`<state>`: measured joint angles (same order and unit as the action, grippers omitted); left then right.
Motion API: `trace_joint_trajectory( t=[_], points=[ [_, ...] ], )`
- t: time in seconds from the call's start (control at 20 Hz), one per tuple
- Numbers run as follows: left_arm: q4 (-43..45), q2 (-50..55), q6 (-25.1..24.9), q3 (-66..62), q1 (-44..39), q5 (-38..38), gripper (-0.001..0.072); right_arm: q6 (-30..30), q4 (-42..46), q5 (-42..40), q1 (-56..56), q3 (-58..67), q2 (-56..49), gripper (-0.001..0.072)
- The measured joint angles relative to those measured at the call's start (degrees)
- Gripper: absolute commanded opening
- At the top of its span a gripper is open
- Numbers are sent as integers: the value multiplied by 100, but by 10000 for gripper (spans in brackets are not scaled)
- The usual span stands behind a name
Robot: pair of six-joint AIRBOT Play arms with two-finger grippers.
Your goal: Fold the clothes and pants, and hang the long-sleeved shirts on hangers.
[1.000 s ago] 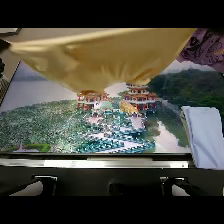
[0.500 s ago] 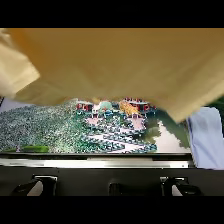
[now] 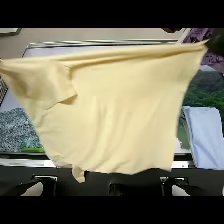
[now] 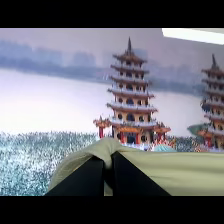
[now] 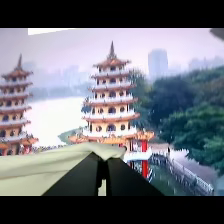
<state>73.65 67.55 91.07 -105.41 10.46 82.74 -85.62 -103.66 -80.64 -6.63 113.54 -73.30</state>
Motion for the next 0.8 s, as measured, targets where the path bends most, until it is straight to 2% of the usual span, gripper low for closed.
trace_joint_trajectory(
  t=[0.15,0.45,0.6,0.8],
  points=[
    [334,1237,-92,310,-437,-275,15,-31,-39,13,0,-210,-1169,28],
    [595,3477,-63,92,-944,-1438,15,-72,-94,988,0,-315,-2981,28],
    [612,3985,-68,-188,-992,-1856,16,-72,-131,1427,0,-321,-3357,28],
    [623,4210,-94,-356,-951,-1930,16,-85,-131,1353,0,-323,-3519,29]
  ],
)
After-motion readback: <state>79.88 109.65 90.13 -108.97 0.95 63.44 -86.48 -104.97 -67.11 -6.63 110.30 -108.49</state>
